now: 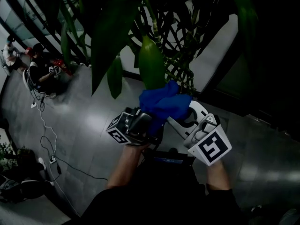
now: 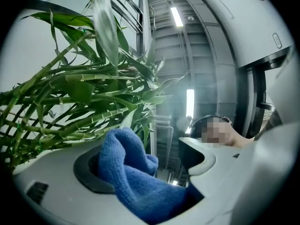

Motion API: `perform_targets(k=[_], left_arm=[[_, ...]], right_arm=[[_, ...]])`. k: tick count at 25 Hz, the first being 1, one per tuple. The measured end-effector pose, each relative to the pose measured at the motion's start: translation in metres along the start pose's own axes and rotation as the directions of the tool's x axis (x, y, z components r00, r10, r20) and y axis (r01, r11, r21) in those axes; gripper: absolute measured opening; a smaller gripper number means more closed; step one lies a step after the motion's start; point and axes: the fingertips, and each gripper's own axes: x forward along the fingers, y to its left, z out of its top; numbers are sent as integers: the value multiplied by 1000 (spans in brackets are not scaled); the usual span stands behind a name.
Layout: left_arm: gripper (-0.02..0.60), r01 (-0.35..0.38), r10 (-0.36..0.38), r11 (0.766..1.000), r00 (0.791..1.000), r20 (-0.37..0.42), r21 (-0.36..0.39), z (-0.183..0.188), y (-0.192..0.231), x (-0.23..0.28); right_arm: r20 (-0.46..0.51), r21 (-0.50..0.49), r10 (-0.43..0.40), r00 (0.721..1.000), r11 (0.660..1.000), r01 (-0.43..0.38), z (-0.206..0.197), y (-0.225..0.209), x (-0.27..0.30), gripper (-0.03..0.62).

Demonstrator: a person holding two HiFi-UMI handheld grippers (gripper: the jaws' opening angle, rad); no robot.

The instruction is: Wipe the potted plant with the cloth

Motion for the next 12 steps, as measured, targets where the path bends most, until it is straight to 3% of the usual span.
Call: perform_targets(k=[4, 12], left_arm=[[408, -22, 22, 1000, 1000, -4, -10, -10, 7, -3], [408, -112, 112, 993, 994, -19, 33, -24, 24, -16]], right_arm=[[-22, 23, 12, 1000, 1000, -12, -14, 2, -8, 72], [-33, -23, 105, 994, 994, -105, -34, 13, -18, 72]])
